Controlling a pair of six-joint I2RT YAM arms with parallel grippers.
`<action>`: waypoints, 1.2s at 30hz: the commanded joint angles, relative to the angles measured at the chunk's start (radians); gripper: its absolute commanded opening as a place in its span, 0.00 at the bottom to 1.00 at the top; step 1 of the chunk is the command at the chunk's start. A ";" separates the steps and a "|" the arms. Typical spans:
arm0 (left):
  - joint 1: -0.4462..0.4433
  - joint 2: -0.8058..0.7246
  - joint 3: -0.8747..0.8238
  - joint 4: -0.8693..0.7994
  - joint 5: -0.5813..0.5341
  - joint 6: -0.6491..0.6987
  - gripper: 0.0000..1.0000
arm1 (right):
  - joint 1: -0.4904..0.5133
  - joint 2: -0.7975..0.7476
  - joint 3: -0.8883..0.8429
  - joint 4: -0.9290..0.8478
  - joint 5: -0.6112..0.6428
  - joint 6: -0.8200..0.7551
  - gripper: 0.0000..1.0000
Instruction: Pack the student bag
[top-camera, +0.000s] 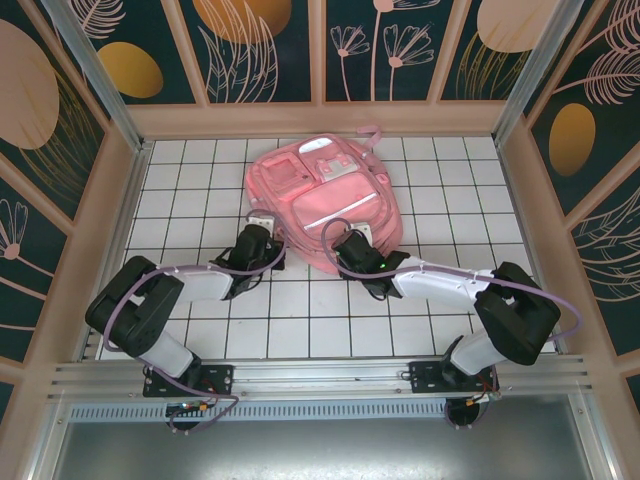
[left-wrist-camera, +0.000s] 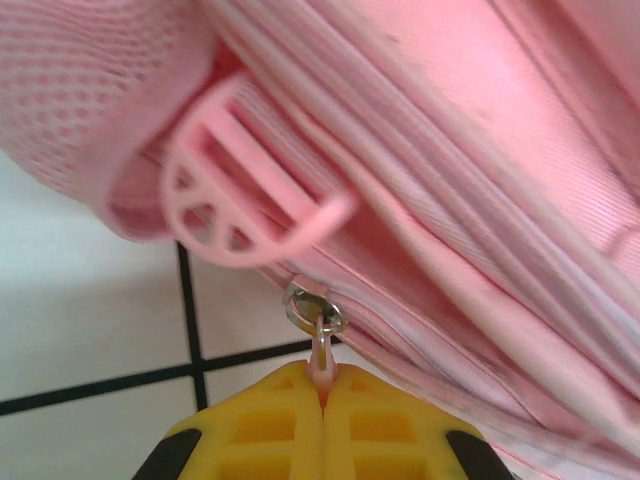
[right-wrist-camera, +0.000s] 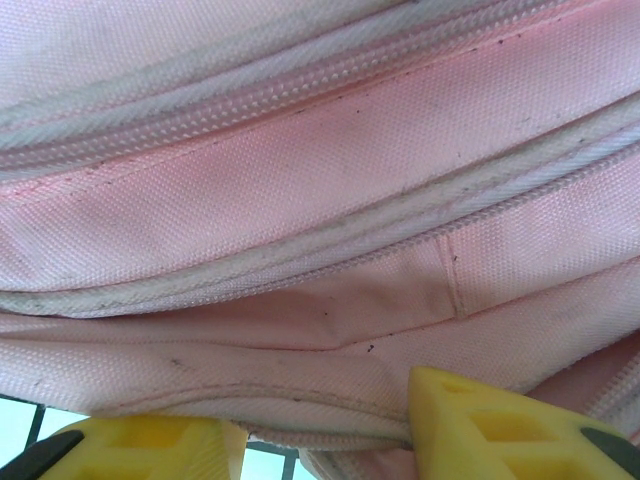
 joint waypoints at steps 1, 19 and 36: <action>-0.055 -0.029 -0.008 -0.036 0.049 -0.004 0.00 | -0.004 0.004 0.015 0.066 -0.017 0.027 0.46; -0.408 0.086 0.125 -0.034 0.051 -0.107 0.00 | -0.005 -0.004 0.012 0.068 -0.015 0.042 0.46; -0.450 0.014 0.147 -0.125 -0.110 -0.165 0.43 | -0.006 -0.186 -0.103 0.061 0.050 0.102 0.56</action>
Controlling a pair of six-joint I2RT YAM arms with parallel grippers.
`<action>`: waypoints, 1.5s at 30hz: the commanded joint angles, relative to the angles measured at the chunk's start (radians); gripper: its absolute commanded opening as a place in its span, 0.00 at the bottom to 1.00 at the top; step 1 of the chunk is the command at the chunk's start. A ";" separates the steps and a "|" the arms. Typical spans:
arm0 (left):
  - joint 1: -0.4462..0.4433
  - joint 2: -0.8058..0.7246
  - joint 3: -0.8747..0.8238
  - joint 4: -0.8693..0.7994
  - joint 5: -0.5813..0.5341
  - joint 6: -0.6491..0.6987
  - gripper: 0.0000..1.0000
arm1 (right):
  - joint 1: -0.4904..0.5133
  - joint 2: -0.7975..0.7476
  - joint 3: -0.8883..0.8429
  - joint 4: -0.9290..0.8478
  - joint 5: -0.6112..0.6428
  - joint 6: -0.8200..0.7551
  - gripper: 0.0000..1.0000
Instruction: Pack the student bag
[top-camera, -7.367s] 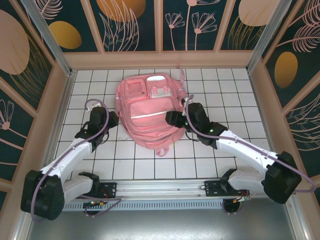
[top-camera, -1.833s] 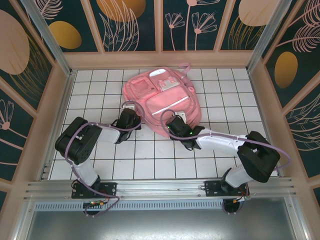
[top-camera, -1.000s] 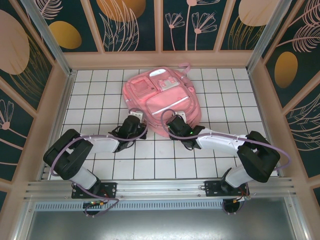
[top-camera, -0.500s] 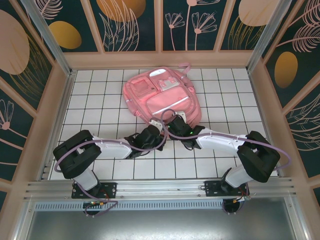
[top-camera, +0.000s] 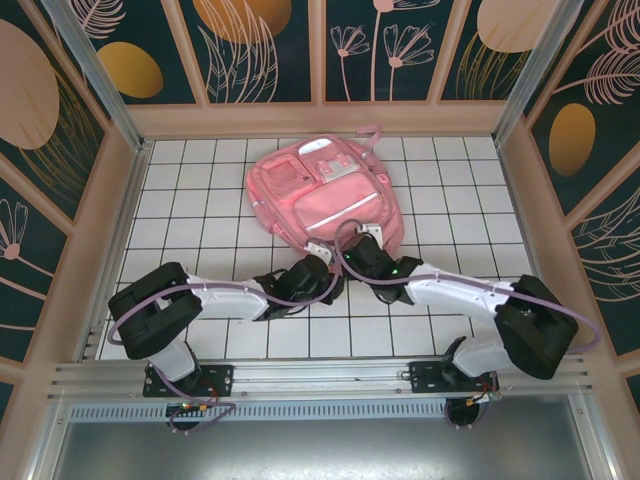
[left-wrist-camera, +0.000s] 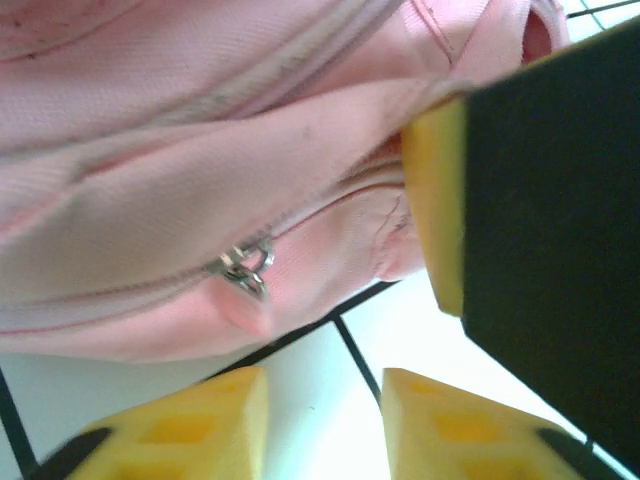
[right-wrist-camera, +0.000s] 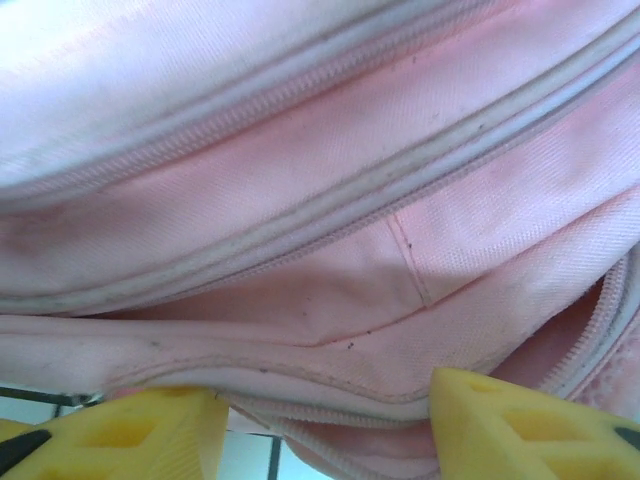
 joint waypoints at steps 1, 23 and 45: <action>-0.008 -0.064 0.003 -0.038 -0.044 -0.018 0.45 | 0.000 -0.066 -0.037 0.040 0.033 0.049 0.57; 0.211 -0.373 -0.076 -0.139 -0.094 -0.093 0.49 | 0.430 0.146 -0.099 0.208 0.473 0.299 0.45; 0.225 -0.383 -0.090 -0.147 -0.063 -0.095 0.50 | 0.290 0.371 -0.034 0.461 0.347 0.169 0.19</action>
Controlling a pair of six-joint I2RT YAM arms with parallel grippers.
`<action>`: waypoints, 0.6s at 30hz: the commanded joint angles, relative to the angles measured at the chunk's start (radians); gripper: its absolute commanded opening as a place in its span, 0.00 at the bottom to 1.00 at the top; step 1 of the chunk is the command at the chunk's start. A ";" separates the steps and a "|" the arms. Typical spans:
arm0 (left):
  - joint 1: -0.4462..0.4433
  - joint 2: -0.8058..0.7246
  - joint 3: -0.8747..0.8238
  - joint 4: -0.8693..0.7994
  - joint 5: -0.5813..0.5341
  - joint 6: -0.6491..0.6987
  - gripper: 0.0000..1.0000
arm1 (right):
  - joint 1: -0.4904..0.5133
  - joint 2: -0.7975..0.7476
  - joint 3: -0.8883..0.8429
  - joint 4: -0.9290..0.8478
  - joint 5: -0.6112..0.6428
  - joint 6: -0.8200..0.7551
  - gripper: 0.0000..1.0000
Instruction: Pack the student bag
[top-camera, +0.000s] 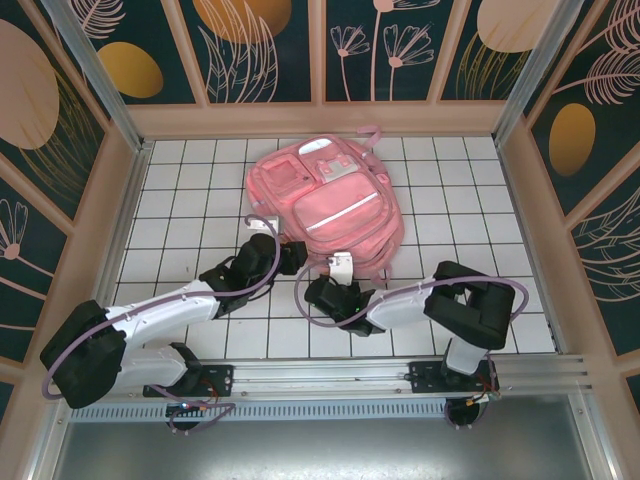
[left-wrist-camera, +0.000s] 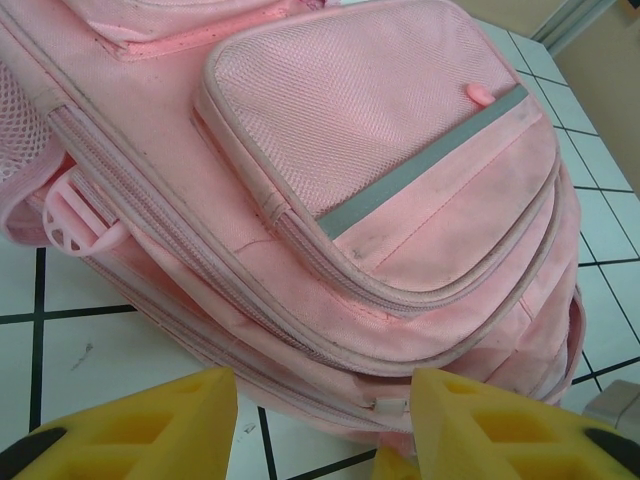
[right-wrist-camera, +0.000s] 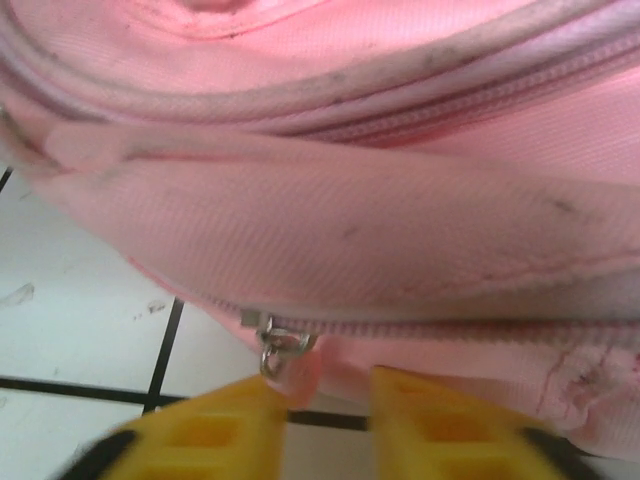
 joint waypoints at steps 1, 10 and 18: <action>0.006 0.011 0.013 -0.012 0.010 -0.007 0.50 | -0.006 0.019 0.023 0.029 0.004 -0.012 0.15; 0.006 0.095 0.012 0.049 0.098 -0.104 0.50 | 0.007 -0.068 -0.036 -0.059 0.035 0.027 0.00; 0.006 0.198 -0.021 0.239 0.256 -0.277 0.64 | -0.003 -0.151 -0.095 -0.050 -0.005 -0.013 0.00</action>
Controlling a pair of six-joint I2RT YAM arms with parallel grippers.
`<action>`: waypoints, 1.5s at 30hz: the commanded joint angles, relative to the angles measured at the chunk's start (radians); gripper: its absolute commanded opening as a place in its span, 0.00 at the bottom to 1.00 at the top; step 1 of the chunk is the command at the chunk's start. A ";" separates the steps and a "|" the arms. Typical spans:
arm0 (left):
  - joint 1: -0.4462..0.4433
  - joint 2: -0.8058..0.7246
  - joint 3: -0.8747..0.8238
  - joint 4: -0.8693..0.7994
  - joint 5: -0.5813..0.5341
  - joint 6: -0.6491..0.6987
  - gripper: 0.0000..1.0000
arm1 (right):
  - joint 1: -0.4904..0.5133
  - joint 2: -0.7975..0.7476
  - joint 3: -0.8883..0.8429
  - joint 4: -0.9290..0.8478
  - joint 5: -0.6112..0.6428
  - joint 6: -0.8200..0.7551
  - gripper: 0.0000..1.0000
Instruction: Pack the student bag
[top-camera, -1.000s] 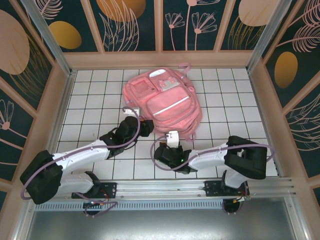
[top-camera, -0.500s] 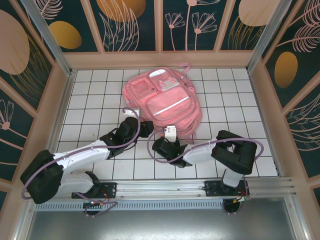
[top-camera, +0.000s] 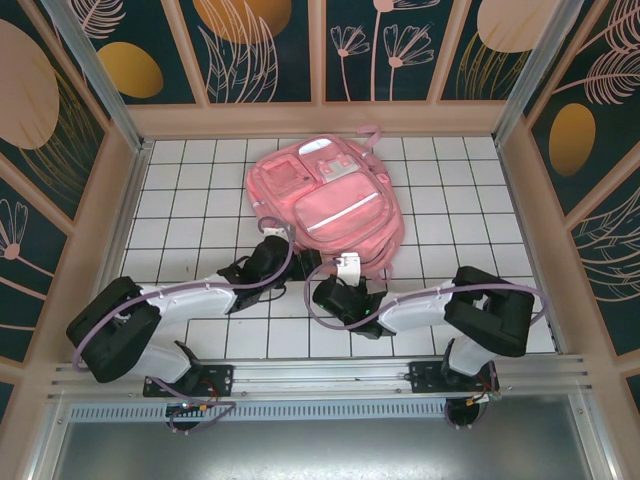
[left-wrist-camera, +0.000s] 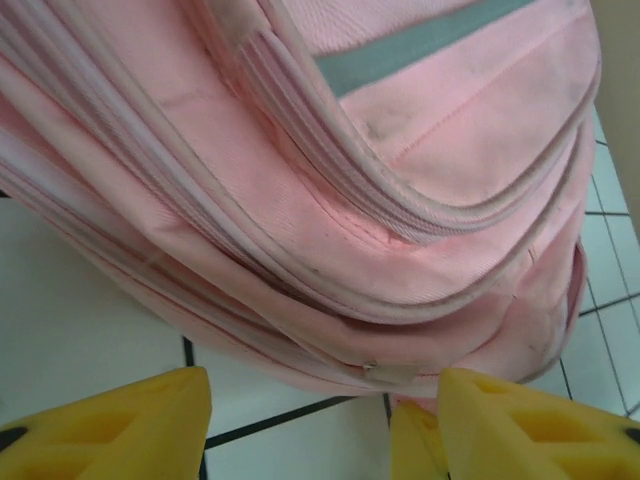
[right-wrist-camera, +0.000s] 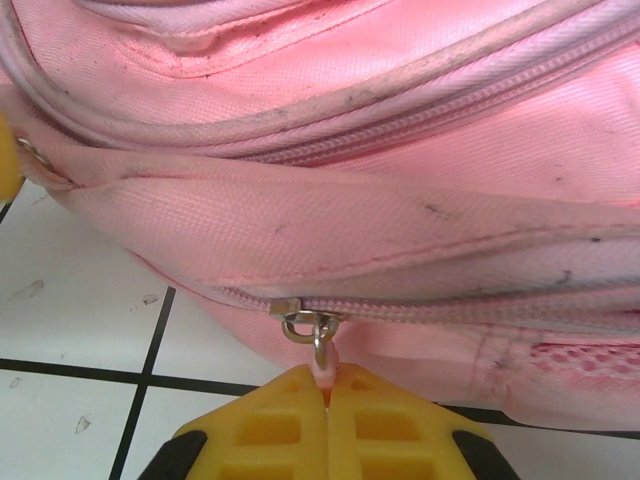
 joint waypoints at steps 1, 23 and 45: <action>0.005 0.017 -0.022 0.143 0.071 -0.110 0.67 | -0.007 -0.035 -0.029 -0.018 -0.002 -0.010 0.00; 0.007 0.028 -0.025 0.005 -0.171 -0.234 0.00 | -0.034 -0.071 -0.053 -0.077 0.011 0.019 0.00; 0.172 -0.258 -0.150 -0.127 -0.116 -0.103 0.00 | -0.040 -0.179 -0.101 -0.025 -0.058 -0.072 0.05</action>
